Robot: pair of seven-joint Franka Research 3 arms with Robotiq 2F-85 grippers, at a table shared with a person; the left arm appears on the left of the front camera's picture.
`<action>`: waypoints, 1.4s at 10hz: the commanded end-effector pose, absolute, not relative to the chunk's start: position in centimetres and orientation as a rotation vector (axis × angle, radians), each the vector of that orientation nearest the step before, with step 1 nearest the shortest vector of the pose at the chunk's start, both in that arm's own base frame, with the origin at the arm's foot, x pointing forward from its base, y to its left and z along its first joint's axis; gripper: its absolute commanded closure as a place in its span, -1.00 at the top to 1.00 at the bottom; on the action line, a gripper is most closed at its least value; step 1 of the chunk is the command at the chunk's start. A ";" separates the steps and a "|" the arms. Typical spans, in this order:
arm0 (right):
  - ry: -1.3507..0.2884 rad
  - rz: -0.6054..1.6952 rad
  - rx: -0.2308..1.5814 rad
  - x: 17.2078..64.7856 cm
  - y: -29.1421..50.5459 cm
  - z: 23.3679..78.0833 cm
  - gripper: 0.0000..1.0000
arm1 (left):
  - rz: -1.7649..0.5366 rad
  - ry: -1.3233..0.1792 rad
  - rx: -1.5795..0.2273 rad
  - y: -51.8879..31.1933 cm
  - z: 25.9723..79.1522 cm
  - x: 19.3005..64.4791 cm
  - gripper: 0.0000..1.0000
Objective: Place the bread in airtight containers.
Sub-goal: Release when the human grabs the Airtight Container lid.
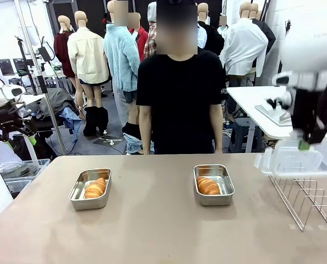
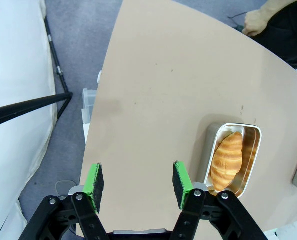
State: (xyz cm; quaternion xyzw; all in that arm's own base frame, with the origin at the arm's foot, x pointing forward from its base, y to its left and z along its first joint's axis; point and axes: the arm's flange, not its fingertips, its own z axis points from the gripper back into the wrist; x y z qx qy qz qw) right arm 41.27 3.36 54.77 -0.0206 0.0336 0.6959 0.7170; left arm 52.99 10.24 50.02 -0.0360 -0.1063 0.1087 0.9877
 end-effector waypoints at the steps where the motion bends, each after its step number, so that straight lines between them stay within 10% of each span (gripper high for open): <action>1: 0.114 1.495 -0.025 44.2 5.0 59.0 -1.00 | 0.227 -0.218 -0.054 10.2 50.2 52.9 0.45; 8: -0.094 0.816 0.515 61.0 8.7 62.8 -1.00 | 0.227 -0.218 -0.054 10.2 50.2 52.9 0.45; 14: -0.063 0.728 0.552 62.4 7.2 59.7 -1.00 | 0.227 -0.218 -0.054 10.2 50.2 52.9 0.45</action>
